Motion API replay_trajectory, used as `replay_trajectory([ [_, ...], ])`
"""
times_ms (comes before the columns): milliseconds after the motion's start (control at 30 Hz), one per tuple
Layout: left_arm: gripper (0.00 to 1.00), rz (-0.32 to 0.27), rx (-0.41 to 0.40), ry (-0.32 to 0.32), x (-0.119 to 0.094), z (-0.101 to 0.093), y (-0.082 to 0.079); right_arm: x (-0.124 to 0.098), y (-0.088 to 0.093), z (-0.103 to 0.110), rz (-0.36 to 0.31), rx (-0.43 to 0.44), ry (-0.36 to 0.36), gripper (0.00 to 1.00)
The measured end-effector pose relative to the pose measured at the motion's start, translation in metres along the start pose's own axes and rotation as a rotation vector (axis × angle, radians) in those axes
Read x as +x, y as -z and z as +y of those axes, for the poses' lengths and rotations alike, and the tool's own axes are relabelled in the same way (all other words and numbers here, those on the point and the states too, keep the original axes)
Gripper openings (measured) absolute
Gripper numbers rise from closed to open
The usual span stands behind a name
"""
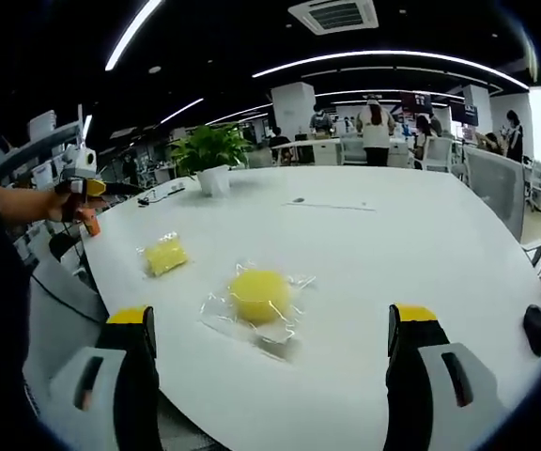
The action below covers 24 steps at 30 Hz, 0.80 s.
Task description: Compare the silicone blocks by pressing each to a similar depth, holding the contact briefly, and releasing to observe deformation and rebound differences across the visible hardness samples.
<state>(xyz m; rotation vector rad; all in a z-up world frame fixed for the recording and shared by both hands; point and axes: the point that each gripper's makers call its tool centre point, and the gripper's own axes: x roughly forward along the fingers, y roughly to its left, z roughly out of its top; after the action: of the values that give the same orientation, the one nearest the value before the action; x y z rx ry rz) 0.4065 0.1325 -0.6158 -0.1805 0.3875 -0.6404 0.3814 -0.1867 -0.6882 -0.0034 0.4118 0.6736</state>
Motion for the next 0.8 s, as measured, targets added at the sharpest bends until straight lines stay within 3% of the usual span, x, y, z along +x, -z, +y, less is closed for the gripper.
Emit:
replay_trajectory([
  [567,1.0,0.06,-0.113,0.066,0.085,-0.021,0.012,-0.003,-0.003,-0.003,-0.012,0.009,0.008,0.96],
  [800,1.0,0.095,-0.175,0.088,0.126,-0.025,0.026,-0.001,-0.001,-0.008,-0.016,0.029,0.015,0.96],
])
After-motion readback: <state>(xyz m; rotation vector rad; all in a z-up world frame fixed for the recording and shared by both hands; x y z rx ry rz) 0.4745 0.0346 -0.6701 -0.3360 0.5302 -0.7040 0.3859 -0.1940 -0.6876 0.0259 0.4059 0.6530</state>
